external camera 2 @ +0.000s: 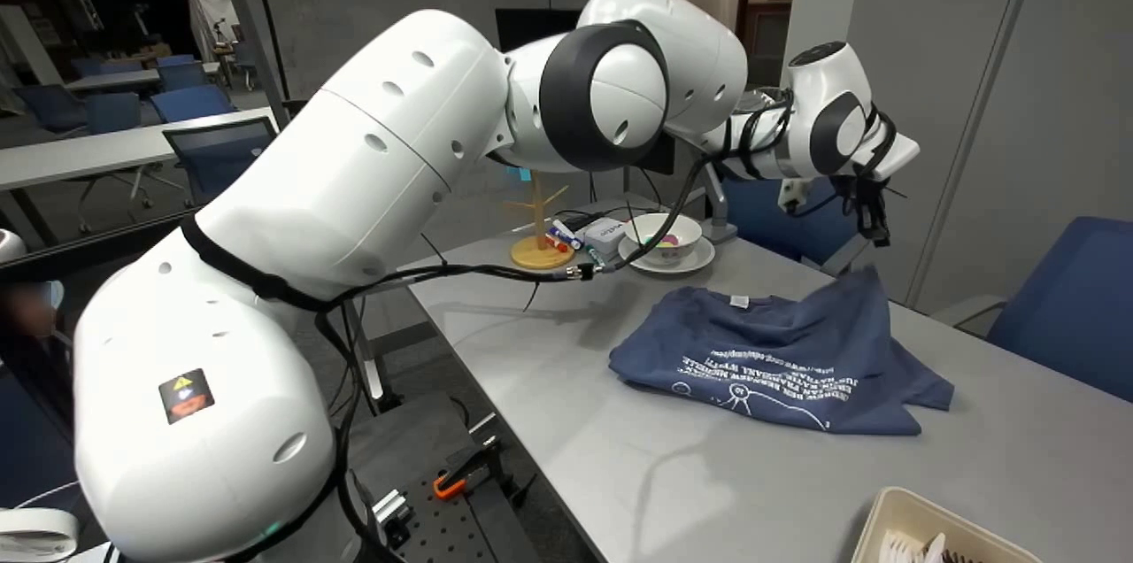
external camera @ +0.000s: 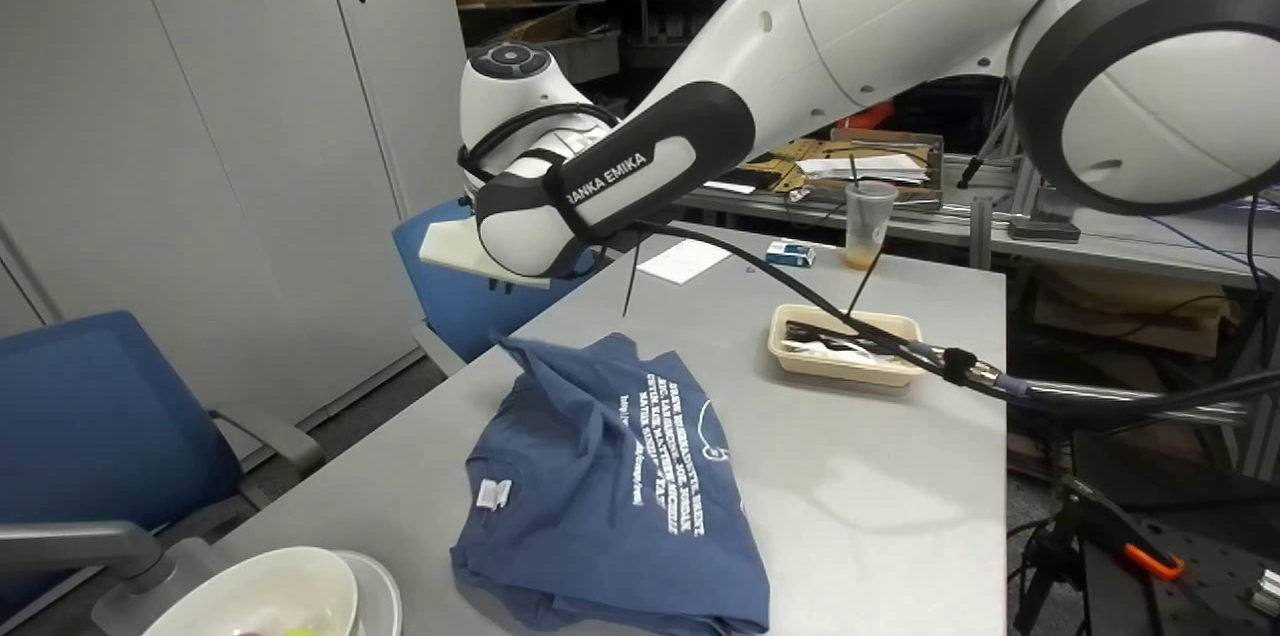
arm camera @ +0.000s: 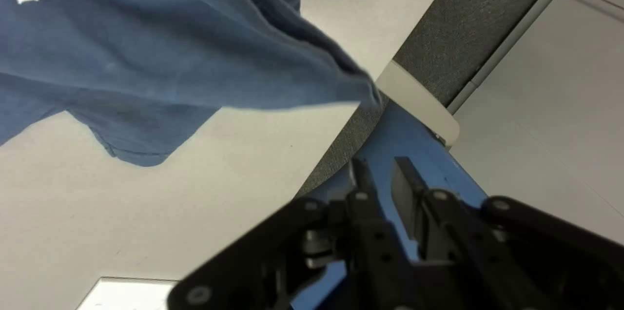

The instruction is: Fold the t-shirt on the table

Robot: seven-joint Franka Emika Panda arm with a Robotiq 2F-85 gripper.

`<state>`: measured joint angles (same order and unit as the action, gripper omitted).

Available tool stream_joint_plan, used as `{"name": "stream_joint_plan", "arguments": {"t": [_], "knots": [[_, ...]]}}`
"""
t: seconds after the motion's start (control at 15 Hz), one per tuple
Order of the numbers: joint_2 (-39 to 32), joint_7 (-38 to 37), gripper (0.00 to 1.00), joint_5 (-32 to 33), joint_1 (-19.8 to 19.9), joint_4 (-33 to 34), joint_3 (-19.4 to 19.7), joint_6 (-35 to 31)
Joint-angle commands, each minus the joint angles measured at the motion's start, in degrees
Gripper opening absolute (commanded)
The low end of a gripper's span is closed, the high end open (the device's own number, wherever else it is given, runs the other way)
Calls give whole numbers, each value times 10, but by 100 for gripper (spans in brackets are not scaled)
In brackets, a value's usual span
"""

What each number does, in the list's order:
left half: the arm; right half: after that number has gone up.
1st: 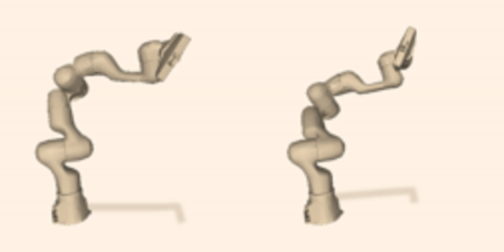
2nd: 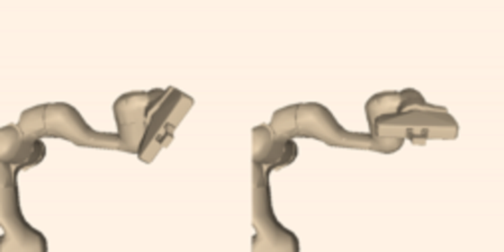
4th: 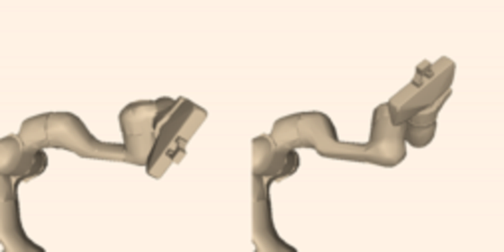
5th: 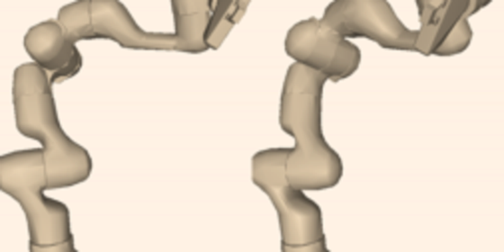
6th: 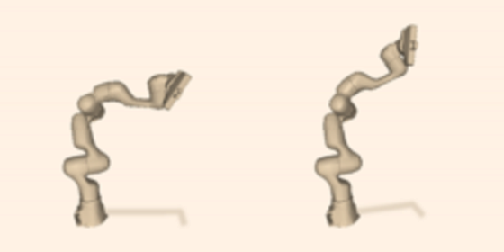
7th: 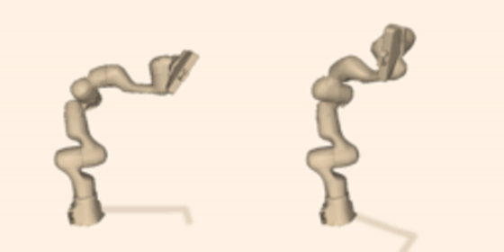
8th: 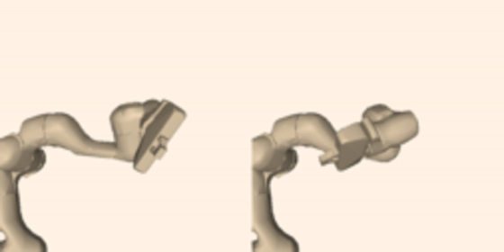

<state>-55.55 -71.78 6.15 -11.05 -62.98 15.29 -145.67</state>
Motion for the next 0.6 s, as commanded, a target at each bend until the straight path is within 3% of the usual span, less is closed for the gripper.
{"name": "stream_joint_plan", "arguments": {"t": [0.0,0.13,0.4,0.53], "knots": [[-13,-41,52,20,-11,25,24,-5],[3,-35,67,29,-11,5,24,-9],[69,52,98,33,0,-73,-11,28],[116,112,100,34,4,-124,-25,51]]}}
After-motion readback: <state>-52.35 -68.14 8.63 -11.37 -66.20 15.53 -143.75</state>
